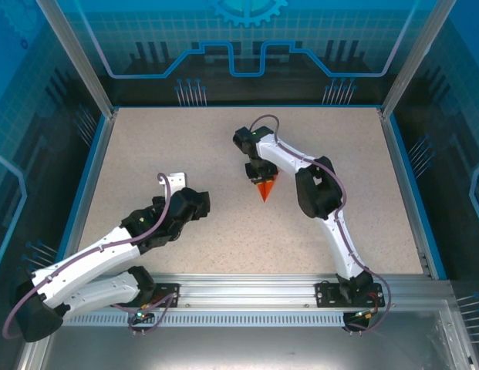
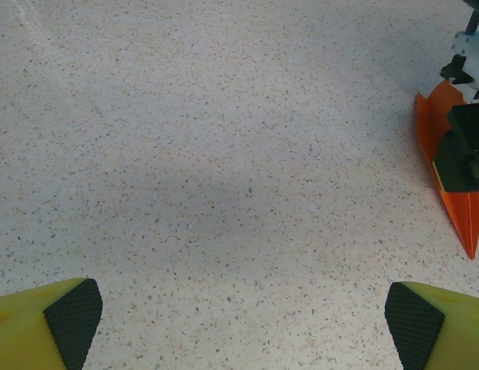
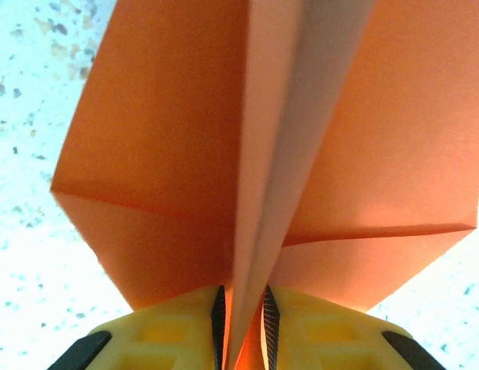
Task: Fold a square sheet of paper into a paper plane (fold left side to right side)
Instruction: Move the paper plane to the center of the table, then reset both arms
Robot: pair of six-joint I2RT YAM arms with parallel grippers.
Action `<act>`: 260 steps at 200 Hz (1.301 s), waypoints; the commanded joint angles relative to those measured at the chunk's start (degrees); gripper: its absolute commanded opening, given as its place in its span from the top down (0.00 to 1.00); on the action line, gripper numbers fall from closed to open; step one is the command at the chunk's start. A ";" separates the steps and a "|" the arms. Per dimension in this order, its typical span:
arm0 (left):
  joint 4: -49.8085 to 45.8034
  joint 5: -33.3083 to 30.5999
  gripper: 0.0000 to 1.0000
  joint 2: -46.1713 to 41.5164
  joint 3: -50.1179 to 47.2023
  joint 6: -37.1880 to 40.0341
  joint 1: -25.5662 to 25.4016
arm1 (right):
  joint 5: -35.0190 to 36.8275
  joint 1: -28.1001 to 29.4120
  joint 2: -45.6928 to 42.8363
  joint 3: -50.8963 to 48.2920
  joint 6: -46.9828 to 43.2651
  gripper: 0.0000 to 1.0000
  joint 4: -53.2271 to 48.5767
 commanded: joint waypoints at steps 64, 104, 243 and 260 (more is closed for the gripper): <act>-1.51 -0.36 0.01 1.01 2.74 1.13 0.21 | 1.44 0.99 -9.19 -3.13 -2.37 0.68 -1.16; -0.20 -0.42 0.02 1.97 3.43 1.13 0.86 | 3.37 1.45 -18.45 -5.21 -4.27 0.60 -2.98; 33.20 7.79 0.02 1.67 -10.77 13.20 36.15 | -1.50 -25.07 -75.30 -69.99 -17.89 0.01 45.11; 36.33 5.17 0.02 3.71 -12.90 15.76 36.42 | -3.72 -30.14 -75.23 -79.11 -19.64 0.01 55.48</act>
